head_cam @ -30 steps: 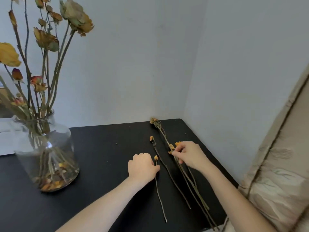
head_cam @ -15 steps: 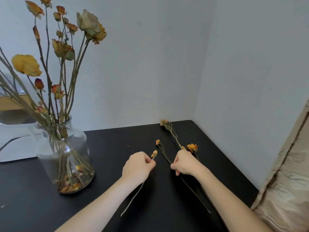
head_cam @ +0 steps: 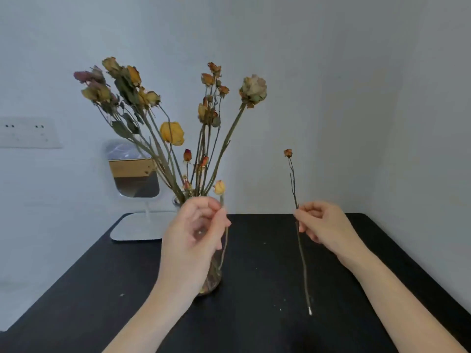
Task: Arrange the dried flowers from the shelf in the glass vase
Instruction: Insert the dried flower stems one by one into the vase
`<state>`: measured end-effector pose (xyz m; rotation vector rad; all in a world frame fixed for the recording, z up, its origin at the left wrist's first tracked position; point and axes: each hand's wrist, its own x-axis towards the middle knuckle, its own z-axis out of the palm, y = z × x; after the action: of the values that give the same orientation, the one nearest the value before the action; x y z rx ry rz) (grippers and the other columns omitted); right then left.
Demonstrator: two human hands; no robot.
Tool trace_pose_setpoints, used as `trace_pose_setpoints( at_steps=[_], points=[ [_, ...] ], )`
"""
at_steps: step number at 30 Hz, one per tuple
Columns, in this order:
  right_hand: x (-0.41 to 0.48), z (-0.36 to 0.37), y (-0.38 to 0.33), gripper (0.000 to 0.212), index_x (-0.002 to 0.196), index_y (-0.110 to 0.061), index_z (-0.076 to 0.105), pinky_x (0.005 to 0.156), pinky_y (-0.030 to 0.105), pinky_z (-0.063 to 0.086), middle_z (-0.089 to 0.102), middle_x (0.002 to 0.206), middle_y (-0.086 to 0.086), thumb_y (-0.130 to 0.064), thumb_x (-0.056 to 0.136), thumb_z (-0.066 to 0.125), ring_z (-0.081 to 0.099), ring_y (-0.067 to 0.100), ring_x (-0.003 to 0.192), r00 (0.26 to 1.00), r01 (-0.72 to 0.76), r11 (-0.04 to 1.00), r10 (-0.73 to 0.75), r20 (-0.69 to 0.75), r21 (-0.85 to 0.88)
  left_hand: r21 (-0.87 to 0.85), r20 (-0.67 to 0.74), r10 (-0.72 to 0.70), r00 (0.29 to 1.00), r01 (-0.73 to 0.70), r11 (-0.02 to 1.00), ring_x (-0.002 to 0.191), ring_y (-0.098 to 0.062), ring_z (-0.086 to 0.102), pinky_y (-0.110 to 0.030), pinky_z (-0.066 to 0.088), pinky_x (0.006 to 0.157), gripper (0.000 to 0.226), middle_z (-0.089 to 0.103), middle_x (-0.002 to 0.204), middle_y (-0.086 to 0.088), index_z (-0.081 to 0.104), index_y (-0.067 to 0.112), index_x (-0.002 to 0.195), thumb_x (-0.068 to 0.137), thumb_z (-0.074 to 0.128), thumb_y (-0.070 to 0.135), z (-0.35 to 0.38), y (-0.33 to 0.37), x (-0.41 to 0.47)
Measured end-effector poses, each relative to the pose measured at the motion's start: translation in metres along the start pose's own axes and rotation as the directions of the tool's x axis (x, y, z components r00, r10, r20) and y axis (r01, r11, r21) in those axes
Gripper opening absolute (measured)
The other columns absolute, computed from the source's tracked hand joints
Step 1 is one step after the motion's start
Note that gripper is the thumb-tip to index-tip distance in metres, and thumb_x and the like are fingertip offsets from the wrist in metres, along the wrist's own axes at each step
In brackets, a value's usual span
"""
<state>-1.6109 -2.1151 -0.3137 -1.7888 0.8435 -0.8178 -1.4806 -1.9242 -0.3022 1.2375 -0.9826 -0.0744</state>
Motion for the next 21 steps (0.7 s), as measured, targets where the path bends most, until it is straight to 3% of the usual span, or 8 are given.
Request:
trace_pose_setpoints(
  at_steps=[2, 4, 8, 14, 21],
  points=[
    [0.000, 0.012, -0.011, 0.002, 0.087, -0.014, 0.062, 0.039, 0.010, 0.038, 0.060, 0.058, 0.000, -0.016, 0.087, 0.062, 0.047, -0.001, 0.038, 0.999, 0.031, 0.999, -0.031, -0.013, 0.040, 0.027, -0.103, 0.096, 0.990, -0.094, 0.995, 0.047, 0.000, 0.051, -0.009, 0.040, 0.043, 0.012, 0.067, 0.071, 0.004, 0.060, 0.029, 0.080, 0.076, 0.057, 0.040, -0.023, 0.016, 0.008],
    [0.000, 0.023, -0.020, 0.004, 0.088, -0.012, 0.063, 0.039, 0.011, 0.038, 0.060, 0.059, 0.001, -0.016, 0.087, 0.061, 0.047, 0.001, 0.040, 0.997, 0.067, 0.995, -0.065, -0.033, 0.075, 0.031, -0.181, 0.168, 0.969, -0.165, 0.986, 0.046, -0.002, 0.048, -0.009, 0.036, 0.041, 0.004, 0.067, 0.069, 0.005, 0.058, 0.028, 0.082, 0.085, 0.056, 0.030, -0.042, 0.028, 0.018],
    [-0.001, 0.039, -0.033, 0.005, 0.089, -0.013, 0.062, 0.045, 0.015, 0.039, 0.060, 0.060, 0.001, -0.017, 0.088, 0.060, 0.048, 0.005, 0.045, 0.989, 0.133, 0.985, -0.126, -0.073, 0.113, 0.006, -0.297, 0.227, 0.928, -0.236, 0.972, 0.041, -0.002, 0.043, -0.011, 0.031, 0.037, 0.014, 0.066, 0.066, 0.008, 0.055, 0.022, 0.084, 0.094, 0.051, 0.014, -0.063, 0.041, 0.033],
    [-0.004, 0.047, -0.037, 0.004, 0.084, -0.016, 0.062, 0.045, 0.013, 0.039, 0.059, 0.056, -0.002, -0.017, 0.088, 0.061, 0.047, -0.002, 0.040, 0.981, 0.180, 0.978, -0.171, -0.089, 0.105, 0.010, -0.303, 0.271, 0.913, -0.282, 0.959, 0.042, -0.002, 0.042, -0.012, 0.033, 0.038, 0.013, 0.066, 0.069, 0.008, 0.054, 0.022, 0.086, 0.095, 0.049, 0.014, -0.066, 0.048, 0.044],
    [-0.006, 0.041, -0.037, 0.002, 0.086, -0.018, 0.062, 0.053, 0.021, 0.043, 0.060, 0.057, -0.002, -0.018, 0.088, 0.061, 0.050, 0.007, 0.049, 0.977, 0.194, 0.977, -0.185, -0.110, 0.085, 0.030, -0.254, 0.218, 0.942, -0.217, 0.976, 0.046, -0.002, 0.046, -0.011, 0.035, 0.039, 0.014, 0.068, 0.075, 0.010, 0.055, 0.027, 0.086, 0.093, 0.050, 0.017, -0.059, 0.027, 0.044]
  ],
)
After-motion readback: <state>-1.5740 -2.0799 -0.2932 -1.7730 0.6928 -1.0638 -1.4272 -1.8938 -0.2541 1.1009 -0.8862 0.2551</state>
